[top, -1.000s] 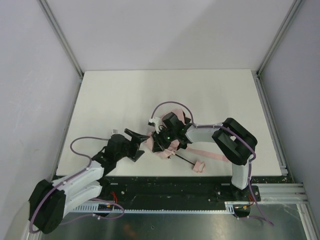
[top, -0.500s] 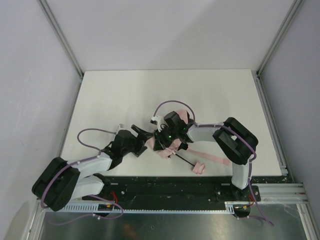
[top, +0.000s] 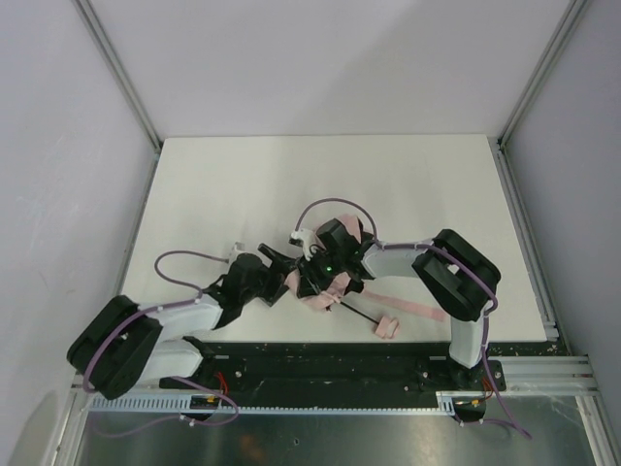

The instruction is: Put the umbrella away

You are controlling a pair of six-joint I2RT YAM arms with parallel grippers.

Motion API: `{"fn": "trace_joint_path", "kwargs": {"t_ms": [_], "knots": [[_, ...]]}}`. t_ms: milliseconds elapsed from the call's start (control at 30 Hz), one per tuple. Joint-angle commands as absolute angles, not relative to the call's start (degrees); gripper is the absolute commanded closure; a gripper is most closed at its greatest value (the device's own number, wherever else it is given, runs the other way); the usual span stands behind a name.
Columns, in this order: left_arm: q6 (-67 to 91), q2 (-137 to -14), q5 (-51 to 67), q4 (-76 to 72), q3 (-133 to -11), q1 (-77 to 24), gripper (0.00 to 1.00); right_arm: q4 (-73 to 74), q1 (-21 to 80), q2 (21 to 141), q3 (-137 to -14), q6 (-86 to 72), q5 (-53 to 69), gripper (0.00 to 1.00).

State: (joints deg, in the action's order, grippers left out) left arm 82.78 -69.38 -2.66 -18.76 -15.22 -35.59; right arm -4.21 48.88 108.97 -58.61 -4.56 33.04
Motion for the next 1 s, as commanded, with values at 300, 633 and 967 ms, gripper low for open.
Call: {"fn": "trace_joint_path", "kwargs": {"t_ms": [300, 633, 967], "knots": [[78.6, -79.1, -9.5, -19.3, -16.4, -36.6, 0.45, 3.9, 55.3, 107.9, -55.5, 0.9, 31.8, 0.79], [74.2, -75.9, -13.9, -21.3, -13.7, -36.8, 0.99, 1.2, 54.6, 104.5, -54.0, -4.7, 29.4, 0.56], [73.0, -70.5, -15.8, -21.5, -10.9, -37.6, 1.0, 21.5, 51.8, 79.4, -53.4, -22.2, 15.6, 0.01]]}}
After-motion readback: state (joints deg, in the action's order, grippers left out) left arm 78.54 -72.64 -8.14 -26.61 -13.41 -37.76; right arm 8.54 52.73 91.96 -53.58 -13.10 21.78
